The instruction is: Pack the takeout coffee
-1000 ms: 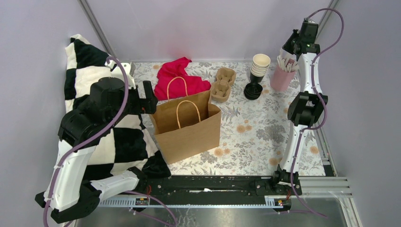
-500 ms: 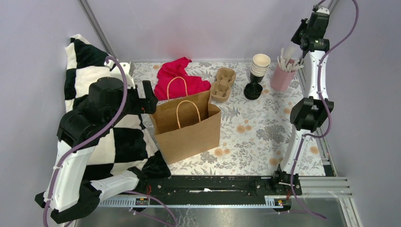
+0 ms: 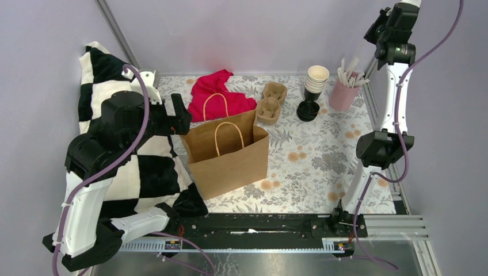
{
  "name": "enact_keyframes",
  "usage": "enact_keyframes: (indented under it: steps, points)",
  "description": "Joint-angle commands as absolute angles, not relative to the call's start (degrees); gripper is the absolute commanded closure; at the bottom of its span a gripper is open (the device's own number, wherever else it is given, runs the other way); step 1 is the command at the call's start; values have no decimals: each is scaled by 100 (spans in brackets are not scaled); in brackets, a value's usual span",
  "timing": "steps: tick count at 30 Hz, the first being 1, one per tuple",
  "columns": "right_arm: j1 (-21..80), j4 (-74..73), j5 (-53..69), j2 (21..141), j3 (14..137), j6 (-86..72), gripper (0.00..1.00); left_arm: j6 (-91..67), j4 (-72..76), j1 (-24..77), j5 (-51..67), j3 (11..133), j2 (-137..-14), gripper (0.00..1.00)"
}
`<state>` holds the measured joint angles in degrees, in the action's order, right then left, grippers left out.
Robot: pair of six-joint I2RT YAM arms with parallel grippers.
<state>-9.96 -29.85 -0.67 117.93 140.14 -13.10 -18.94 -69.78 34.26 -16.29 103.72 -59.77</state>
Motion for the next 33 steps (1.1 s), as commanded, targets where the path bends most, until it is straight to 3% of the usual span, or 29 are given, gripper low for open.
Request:
enact_keyframes:
  steps: [1, 8, 14, 18, 20, 24, 28, 33]
  points:
    - [-989, -2654, -302, 11025, 14017, -1336, 98, -1737, -6662, 3428, -1534, 10725, -6054, 1]
    - [-989, -2621, -23, 10446, 13973, -1598, 99, -1733, -6647, 3428, -1455, 10792, -6063, 1]
    - [-986, -1856, 1897, 9568, 12853, -2992, 100, -1846, -6507, 3428, -1389, 10849, -6085, 1]
    - [-984, -609, 3600, 8994, 11525, -4537, 100, -1742, -6390, 3428, -1357, 10976, -6210, 1]
    - [-984, 906, 4344, 8693, 10686, -5828, 100, -1666, -6328, 3423, -1302, 11066, -6322, 1]
    - [-946, 2326, 5033, 8272, 9742, -7263, 100, -1568, -6298, 3428, -1066, 11244, -6551, 1]
    - [-422, 2199, 5301, 7940, 9416, -7188, 100, -1564, -6197, 3428, -877, 11197, -6626, 1]
    - [1016, 1642, 4819, 7603, 9060, -6309, 100, -1548, -6091, 3428, -769, 11185, -6653, 1]
